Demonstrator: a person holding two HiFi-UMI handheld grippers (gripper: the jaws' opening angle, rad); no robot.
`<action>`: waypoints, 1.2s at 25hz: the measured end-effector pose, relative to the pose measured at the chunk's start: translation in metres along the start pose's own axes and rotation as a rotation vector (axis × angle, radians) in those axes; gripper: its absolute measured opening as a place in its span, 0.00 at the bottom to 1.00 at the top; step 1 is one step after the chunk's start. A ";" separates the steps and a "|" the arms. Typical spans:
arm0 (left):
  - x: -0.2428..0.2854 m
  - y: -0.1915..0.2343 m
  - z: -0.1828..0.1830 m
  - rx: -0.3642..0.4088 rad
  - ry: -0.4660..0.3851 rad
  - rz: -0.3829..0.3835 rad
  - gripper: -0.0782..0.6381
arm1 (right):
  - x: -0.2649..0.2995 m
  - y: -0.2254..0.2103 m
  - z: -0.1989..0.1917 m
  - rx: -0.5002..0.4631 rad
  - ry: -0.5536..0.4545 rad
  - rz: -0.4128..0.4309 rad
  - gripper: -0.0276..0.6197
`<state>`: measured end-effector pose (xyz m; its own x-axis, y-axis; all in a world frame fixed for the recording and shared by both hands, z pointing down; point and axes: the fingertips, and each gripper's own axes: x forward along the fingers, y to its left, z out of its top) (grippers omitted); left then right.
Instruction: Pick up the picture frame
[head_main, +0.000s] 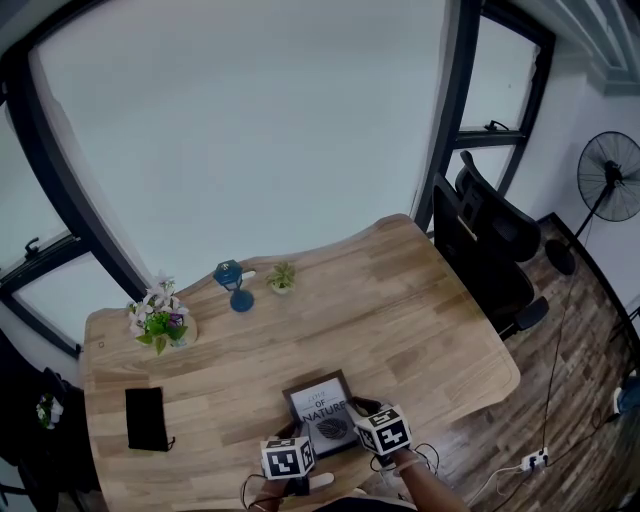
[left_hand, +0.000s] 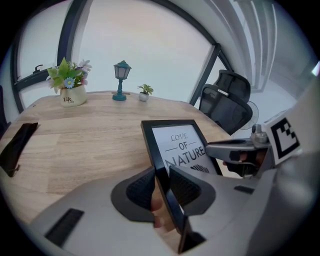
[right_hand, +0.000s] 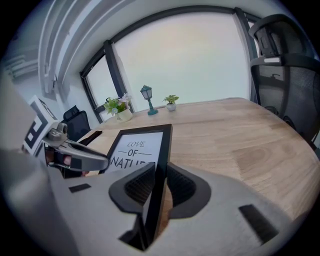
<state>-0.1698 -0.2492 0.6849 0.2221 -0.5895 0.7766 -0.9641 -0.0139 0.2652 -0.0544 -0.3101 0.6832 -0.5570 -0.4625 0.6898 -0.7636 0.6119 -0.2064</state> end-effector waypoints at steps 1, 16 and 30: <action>-0.002 -0.002 0.001 0.003 -0.006 0.000 0.23 | -0.002 0.000 0.001 -0.004 -0.005 0.001 0.16; -0.036 -0.025 0.012 0.024 -0.107 0.005 0.22 | -0.040 0.004 0.017 -0.044 -0.095 0.012 0.15; -0.074 -0.049 0.024 0.052 -0.203 0.013 0.22 | -0.087 0.012 0.035 -0.080 -0.203 0.003 0.15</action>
<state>-0.1421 -0.2240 0.6007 0.1804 -0.7407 0.6471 -0.9742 -0.0438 0.2215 -0.0263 -0.2851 0.5966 -0.6201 -0.5749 0.5338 -0.7376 0.6590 -0.1470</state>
